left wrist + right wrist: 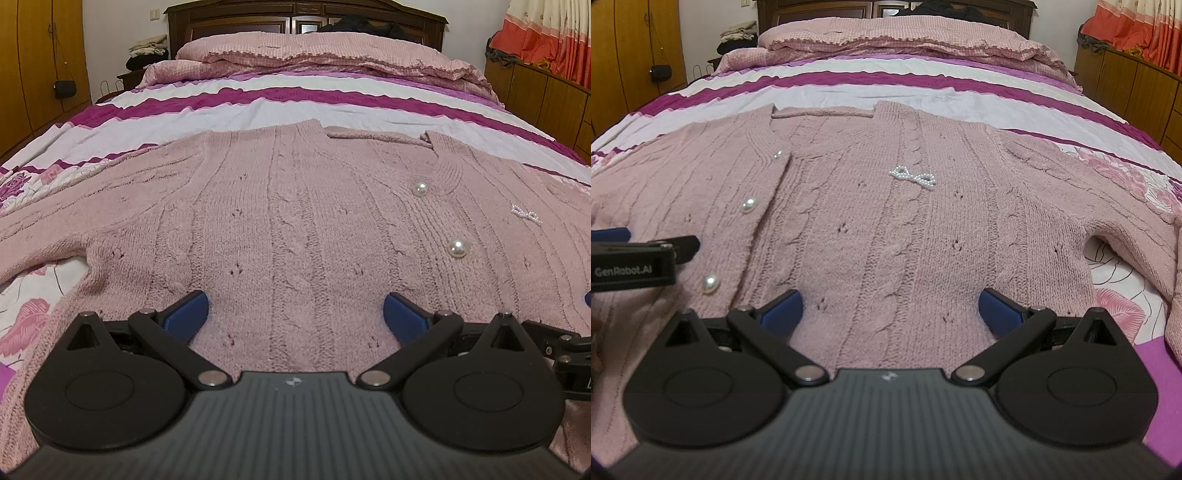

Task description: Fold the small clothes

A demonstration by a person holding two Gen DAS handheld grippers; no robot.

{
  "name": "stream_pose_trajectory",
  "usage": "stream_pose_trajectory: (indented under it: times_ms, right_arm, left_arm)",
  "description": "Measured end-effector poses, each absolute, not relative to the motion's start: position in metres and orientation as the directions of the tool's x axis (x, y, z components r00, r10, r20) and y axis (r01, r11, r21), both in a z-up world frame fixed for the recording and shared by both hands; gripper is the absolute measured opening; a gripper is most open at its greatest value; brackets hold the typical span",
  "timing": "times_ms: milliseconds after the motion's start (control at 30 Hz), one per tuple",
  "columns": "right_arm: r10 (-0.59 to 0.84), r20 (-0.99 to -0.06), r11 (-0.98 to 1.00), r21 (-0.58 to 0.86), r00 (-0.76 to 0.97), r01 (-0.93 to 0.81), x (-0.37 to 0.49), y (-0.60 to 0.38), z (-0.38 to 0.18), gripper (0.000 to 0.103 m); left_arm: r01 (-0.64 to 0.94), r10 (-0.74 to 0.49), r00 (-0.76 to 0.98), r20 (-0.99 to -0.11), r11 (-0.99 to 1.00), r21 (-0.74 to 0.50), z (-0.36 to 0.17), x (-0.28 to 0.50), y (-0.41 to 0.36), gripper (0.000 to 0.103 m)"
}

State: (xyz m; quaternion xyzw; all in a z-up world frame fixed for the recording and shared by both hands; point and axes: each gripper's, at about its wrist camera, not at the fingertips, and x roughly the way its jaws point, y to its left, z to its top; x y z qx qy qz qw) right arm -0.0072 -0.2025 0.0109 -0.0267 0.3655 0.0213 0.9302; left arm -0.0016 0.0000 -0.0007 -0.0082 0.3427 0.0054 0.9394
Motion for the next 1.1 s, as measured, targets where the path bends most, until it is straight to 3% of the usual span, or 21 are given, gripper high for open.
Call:
stream_pose_trajectory:
  times_ms: [1100]
  right_arm:
    - [0.018,-0.68,0.998,-0.037,0.733,-0.06,-0.0073,-0.2023,0.0111,0.103]
  left_arm:
    - [-0.016,0.01,0.768,-0.641,1.0,-0.004,-0.0014,-0.0027,-0.0014,0.103]
